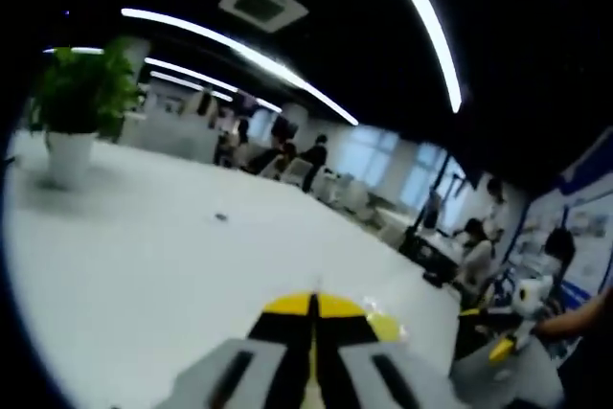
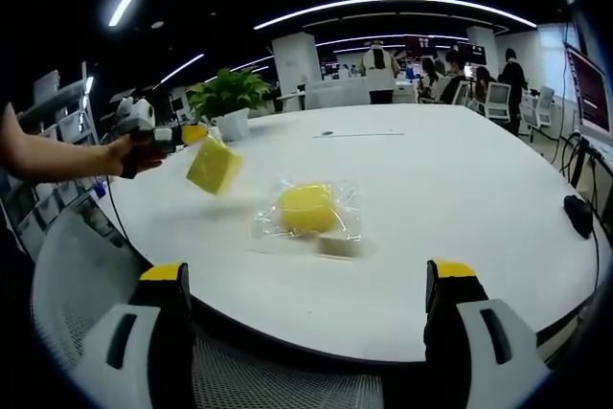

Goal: Compare the silicone blocks by pressing each to a similar depth, holding the contact briefly, and releasing to observe deformation and rebound differences across the visible hardness samples.

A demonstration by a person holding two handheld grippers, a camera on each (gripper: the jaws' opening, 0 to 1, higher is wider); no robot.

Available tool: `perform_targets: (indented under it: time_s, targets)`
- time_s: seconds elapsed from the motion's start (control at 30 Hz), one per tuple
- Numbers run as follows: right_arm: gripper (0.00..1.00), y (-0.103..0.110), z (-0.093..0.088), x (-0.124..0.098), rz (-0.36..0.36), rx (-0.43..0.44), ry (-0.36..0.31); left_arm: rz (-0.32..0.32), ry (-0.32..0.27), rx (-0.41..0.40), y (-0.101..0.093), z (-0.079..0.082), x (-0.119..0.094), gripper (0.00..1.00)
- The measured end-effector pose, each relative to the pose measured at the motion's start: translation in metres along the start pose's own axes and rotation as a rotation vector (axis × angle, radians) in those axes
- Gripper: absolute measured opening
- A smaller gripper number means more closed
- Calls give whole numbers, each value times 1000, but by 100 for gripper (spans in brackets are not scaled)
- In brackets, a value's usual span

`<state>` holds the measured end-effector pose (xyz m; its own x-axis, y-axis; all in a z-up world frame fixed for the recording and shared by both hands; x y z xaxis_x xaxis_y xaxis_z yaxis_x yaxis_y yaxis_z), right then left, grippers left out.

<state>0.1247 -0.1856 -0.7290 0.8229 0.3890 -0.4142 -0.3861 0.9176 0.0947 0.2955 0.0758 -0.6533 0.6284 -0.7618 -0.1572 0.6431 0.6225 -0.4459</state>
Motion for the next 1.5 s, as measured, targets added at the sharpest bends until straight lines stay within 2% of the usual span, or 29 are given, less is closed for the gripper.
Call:
perform_targets:
  time_s: [0.23, 0.43, 0.73, 1.07, 1.17, 1.27, 1.37, 1.4, 1.5]
  targets:
    - [96, 1, 1, 0, 4, -3, -3, -67, -2, 47, -25, 13, -3, 0]
    - [96, 3, 1, 1, 18, -12, 0, -137, -17, 78, -56, 22, -7, 0]
    - [96, 3, 1, 1, 21, -15, -1, -226, -66, 108, -98, 37, -18, 0]
    - [96, 4, 0, 1, 31, -23, 15, -299, -68, 138, -128, 45, -27, 0]
    - [96, 6, 2, 1, 52, -60, 40, -316, -62, 137, -135, 48, -28, 0]
    - [96, 10, 17, 1, 78, -90, 22, -330, -63, 147, -141, 51, -30, 0]
    - [91, 15, 43, 2, 108, -91, -27, -342, -61, 157, -147, 52, -32, 0]
    - [90, 21, 54, 4, 143, -75, -56, -346, -61, 157, -148, 52, -32, 0]
    - [89, 30, 67, 6, 184, -111, -67, -363, -65, 162, -155, 54, -34, 0]
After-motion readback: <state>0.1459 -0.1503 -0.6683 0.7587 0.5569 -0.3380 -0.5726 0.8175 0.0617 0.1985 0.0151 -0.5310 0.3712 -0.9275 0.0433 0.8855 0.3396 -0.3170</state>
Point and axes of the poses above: the point that each gripper's makers call its tool centre point, and the gripper's own axes: x roughly forward along the fingers, y roughly to its left, z roughly out of its top, the point moved 2 cm from there along -x, roughly backward along the fingers, and after that the axes turned 5 degrees about -x, right-handed, at the moved point
